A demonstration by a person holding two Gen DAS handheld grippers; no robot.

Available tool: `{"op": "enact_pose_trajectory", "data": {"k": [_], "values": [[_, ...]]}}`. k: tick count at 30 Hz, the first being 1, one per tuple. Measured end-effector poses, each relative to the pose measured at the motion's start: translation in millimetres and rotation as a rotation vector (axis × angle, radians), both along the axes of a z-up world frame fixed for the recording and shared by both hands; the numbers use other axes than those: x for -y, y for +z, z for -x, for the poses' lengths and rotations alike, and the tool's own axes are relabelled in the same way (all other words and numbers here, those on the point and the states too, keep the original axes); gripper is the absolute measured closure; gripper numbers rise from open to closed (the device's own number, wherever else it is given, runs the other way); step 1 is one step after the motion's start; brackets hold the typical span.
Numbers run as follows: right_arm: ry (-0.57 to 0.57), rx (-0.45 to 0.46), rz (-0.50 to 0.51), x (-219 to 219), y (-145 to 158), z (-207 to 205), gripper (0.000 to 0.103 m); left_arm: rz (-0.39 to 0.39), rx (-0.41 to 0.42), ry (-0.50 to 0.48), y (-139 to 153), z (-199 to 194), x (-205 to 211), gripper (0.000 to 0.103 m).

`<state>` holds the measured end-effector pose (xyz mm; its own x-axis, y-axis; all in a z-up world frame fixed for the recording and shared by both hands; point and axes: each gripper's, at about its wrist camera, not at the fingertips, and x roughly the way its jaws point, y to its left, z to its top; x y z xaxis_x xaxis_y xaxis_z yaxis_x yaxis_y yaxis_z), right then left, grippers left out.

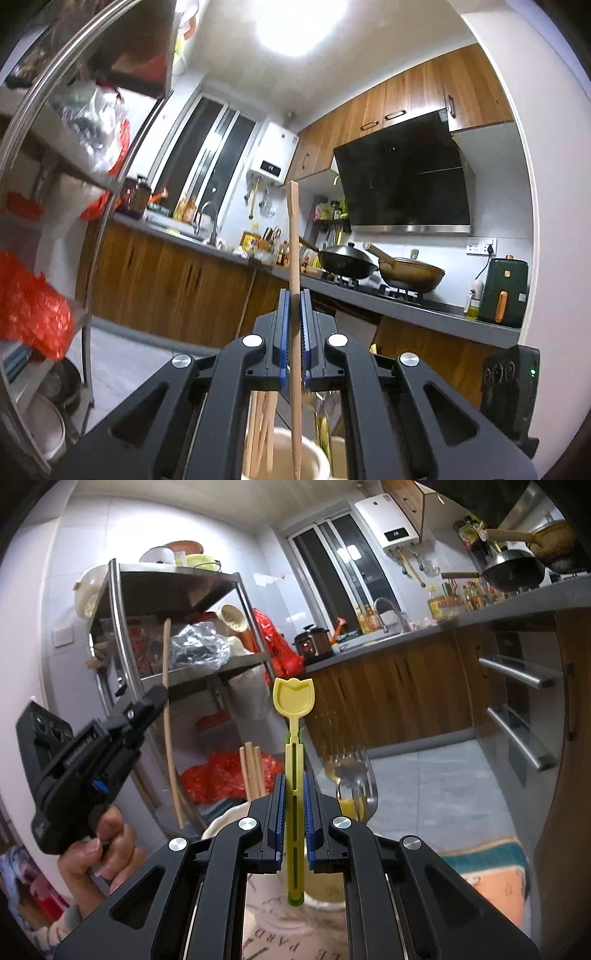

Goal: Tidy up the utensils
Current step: 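Lift the yellow spoon with the right tool while the left tool lifts the chopstick toward the holder, then release the yellow spoon into the holder with the right tool while the left tool releases the chopstick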

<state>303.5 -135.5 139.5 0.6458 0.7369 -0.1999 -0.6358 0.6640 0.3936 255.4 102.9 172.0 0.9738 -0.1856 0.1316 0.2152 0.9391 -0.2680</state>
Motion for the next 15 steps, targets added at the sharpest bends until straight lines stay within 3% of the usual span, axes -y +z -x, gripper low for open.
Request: {"op": "enact_pose_trajectory", "data": {"k": [3, 10, 15], "values": [[-0.035, 0.020, 0.016, -2.5, -2.0, -2.6, 0.093, -0.025, 0.004, 0.017, -6.1, -10.8, 8.1, 0.098], [-0.064, 0.015, 0.028, -4.6, -11.6, -11.8, 0.093, -0.058, -0.085, 0.047, -41.4, -33.8, 16.4, 0.098], [-0.088, 0.013, 0.117, -15.2, -24.4, -12.1, 0.093, -0.064, -0.110, 0.050, -54.4, -29.2, 18.9, 0.098]]}}
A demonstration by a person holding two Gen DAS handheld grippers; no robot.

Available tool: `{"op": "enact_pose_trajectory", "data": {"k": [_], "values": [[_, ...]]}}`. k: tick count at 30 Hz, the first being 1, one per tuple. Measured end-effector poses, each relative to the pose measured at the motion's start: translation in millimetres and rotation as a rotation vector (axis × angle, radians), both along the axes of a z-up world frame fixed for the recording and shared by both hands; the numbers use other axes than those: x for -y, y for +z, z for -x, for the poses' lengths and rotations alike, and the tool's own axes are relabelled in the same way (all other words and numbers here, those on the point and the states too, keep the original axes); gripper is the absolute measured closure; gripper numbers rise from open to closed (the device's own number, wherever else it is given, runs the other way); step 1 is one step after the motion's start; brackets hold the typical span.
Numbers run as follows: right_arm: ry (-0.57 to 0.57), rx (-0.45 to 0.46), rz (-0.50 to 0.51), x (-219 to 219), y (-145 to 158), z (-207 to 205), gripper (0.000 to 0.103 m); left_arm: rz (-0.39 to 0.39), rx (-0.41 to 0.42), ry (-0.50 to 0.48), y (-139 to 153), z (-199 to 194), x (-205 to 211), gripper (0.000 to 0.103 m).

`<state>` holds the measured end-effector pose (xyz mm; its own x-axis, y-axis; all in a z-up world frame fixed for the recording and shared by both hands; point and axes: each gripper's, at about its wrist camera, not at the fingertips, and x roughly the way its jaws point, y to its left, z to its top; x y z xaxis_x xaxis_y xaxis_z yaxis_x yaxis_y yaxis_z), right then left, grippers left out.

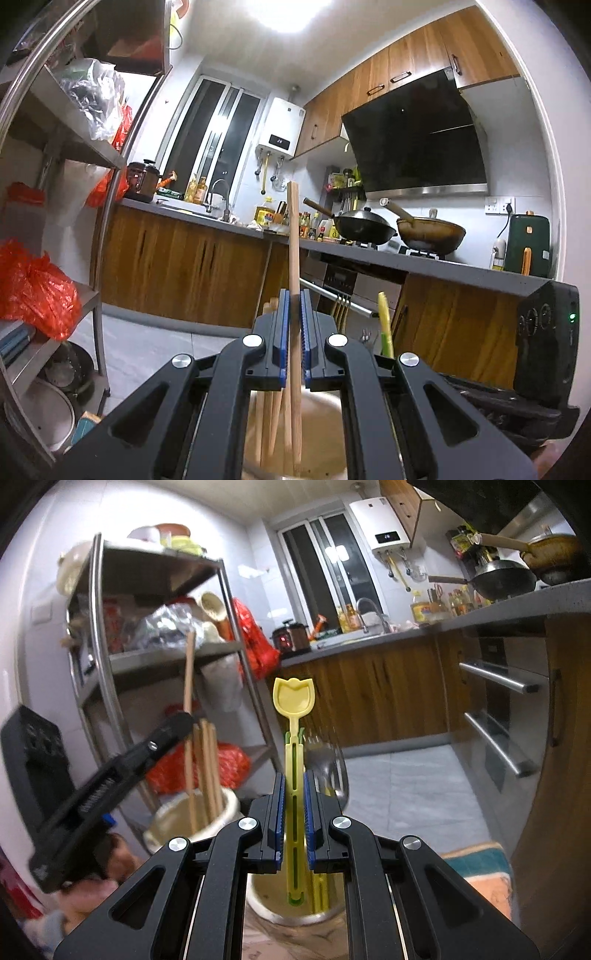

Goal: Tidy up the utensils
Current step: 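Release the yellow spoon into the holder with the right tool while the left tool releases the chopstick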

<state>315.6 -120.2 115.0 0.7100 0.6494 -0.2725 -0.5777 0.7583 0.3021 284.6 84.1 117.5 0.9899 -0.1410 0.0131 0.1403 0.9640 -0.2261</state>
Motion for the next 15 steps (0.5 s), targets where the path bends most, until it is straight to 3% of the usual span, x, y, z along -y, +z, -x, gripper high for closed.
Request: {"op": "enact_pose_trajectory", "data": {"k": [5, 15], "values": [[-0.024, -0.010, 0.079, -7.9, -10.7, 3.5, 0.093, 0.034, -0.047, 0.008, -11.6, 6.4, -8.9, 0.098], [-0.025, -0.037, 0.137, -16.8, -20.9, 5.9, 0.093, 0.019, -0.105, 0.009, -20.7, 6.2, -5.2, 0.098]]}}
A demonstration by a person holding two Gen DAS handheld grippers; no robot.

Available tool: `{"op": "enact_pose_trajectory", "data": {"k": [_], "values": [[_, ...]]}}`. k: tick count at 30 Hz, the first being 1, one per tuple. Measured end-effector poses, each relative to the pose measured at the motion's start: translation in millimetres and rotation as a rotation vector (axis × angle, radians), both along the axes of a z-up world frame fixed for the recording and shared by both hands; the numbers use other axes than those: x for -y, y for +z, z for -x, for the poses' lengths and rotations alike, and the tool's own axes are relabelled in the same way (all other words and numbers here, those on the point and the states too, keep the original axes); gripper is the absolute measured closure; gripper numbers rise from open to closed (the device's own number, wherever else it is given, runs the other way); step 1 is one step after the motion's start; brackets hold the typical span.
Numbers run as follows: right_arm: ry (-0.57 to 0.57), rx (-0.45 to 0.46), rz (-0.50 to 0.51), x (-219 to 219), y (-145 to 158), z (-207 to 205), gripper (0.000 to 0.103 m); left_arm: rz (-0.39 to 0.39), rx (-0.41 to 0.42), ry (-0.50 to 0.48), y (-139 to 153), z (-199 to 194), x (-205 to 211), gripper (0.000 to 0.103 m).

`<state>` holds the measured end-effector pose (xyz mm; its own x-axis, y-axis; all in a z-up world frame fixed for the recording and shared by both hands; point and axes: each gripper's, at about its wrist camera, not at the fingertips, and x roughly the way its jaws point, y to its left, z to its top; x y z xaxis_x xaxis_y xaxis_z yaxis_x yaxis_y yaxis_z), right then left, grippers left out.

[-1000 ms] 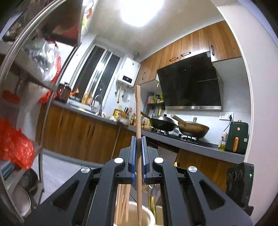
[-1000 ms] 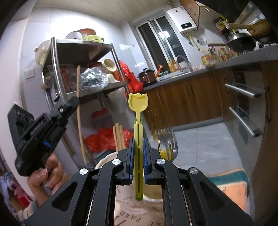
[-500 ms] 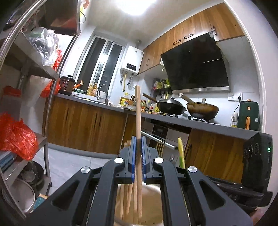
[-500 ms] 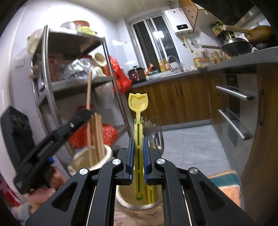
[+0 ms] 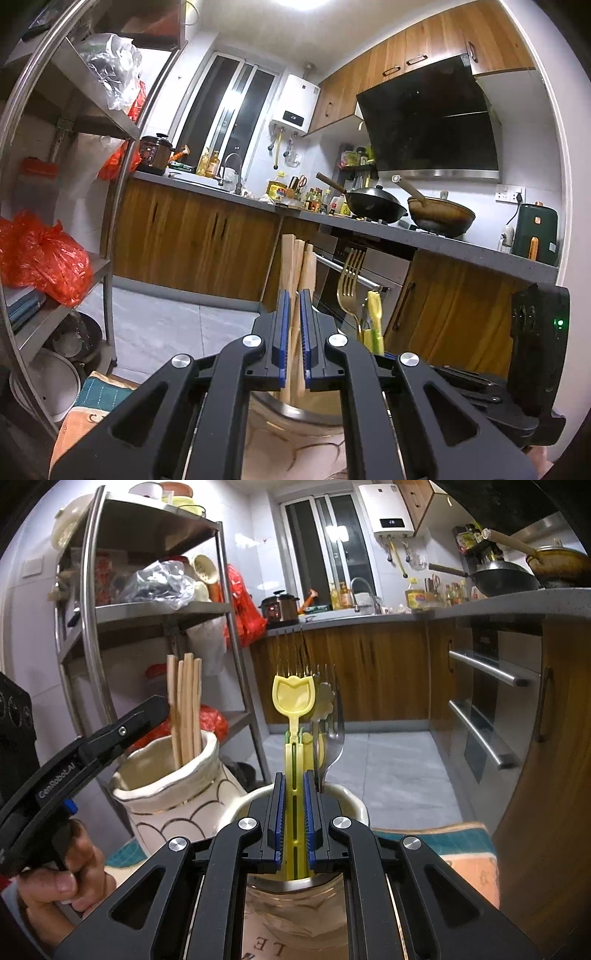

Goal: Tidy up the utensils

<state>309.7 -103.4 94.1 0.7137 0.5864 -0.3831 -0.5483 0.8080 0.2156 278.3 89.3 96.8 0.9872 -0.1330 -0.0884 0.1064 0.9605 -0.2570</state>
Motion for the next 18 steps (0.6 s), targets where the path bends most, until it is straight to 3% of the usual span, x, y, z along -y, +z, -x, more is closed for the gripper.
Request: {"op": "enact_pose_trajectory", "data": {"k": [11, 13, 14, 18], "values": [[-0.002, -0.002, 0.008, -0.7, -0.6, 0.4, 0.089, -0.015, -0.031, 0.000, -3.4, -2.6, 1.4, 0.096], [-0.005, 0.004, 0.014, -1.0, 0.1, 1.2, 0.079, -0.020, -0.028, 0.009, -3.1, -0.6, 1.5, 0.087], [-0.008, 0.007, 0.016, -1.0, 0.5, 1.5, 0.071, -0.022, -0.025, 0.015, -2.2, 1.0, 2.3, 0.078], [-0.010, 0.023, 0.011, 3.6, 2.3, 4.3, 0.066, -0.025, 0.001, 0.022, 2.1, 11.3, 1.6, 0.055]]}}
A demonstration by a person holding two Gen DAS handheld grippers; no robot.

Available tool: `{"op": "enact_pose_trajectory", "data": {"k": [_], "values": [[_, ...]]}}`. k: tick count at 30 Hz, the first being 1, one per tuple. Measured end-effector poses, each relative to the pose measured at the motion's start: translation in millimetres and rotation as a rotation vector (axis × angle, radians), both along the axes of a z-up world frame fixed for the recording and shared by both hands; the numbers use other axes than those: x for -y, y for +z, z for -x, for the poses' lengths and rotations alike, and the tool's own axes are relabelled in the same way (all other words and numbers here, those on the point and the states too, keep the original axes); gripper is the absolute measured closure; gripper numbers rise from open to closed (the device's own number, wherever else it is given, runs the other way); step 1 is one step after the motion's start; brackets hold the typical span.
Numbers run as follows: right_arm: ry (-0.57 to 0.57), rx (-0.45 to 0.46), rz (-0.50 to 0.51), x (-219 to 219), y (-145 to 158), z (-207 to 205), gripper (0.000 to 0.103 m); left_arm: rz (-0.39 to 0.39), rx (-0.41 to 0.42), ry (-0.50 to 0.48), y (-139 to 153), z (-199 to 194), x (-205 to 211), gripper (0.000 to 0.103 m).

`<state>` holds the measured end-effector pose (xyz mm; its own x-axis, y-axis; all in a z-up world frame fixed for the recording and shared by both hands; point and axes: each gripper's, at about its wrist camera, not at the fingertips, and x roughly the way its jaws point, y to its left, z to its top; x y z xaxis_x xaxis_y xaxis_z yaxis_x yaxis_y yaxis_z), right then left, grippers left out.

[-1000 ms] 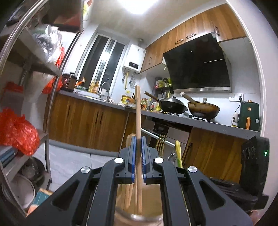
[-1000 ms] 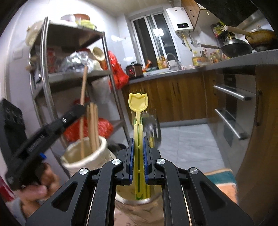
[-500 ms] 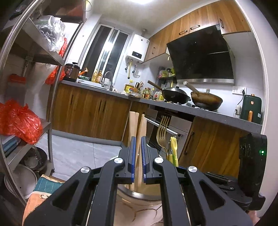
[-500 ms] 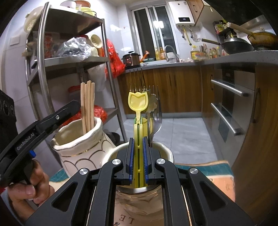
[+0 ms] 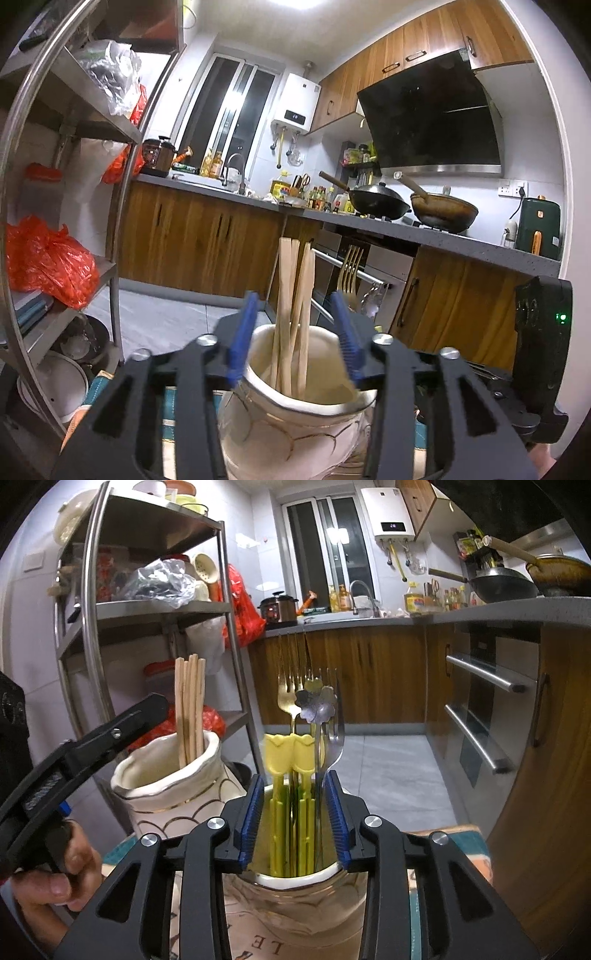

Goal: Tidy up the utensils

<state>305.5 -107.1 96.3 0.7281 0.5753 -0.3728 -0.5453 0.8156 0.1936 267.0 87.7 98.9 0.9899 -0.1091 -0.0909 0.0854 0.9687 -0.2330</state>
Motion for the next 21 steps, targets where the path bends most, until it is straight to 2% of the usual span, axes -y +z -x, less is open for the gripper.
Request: {"op": "enact_pose_trajectory", "data": {"k": [2, 9, 14, 16, 19, 21], "values": [[-0.002, 0.007, -0.008, 3.0, 1.7, 2.0, 0.065, -0.001, 0.013, 0.004, 2.8, 6.2, -0.7, 0.047], [-0.017, 0.040, -0.030, 17.7, 10.3, 14.5, 0.047, 0.004, 0.038, 0.025, 13.1, 30.0, -7.0, 0.026], [-0.019, 0.051, -0.033, 26.8, 12.7, 27.4, 0.038, -0.039, 0.034, 0.059, 12.5, 48.9, -8.2, 0.007], [-0.020, 0.055, -0.034, 29.0, 14.8, 33.4, 0.035, -0.057, 0.025, 0.067, 10.4, 56.9, -7.7, 0.006], [-0.022, 0.062, -0.045, 34.2, 18.2, 43.3, 0.024, -0.075, 0.006, 0.094, 7.7, 67.0, -7.8, 0.006], [-0.023, 0.070, -0.054, 38.1, 20.4, 51.5, 0.022, -0.077, -0.021, 0.095, 5.3, 73.0, -7.9, 0.006]]}}
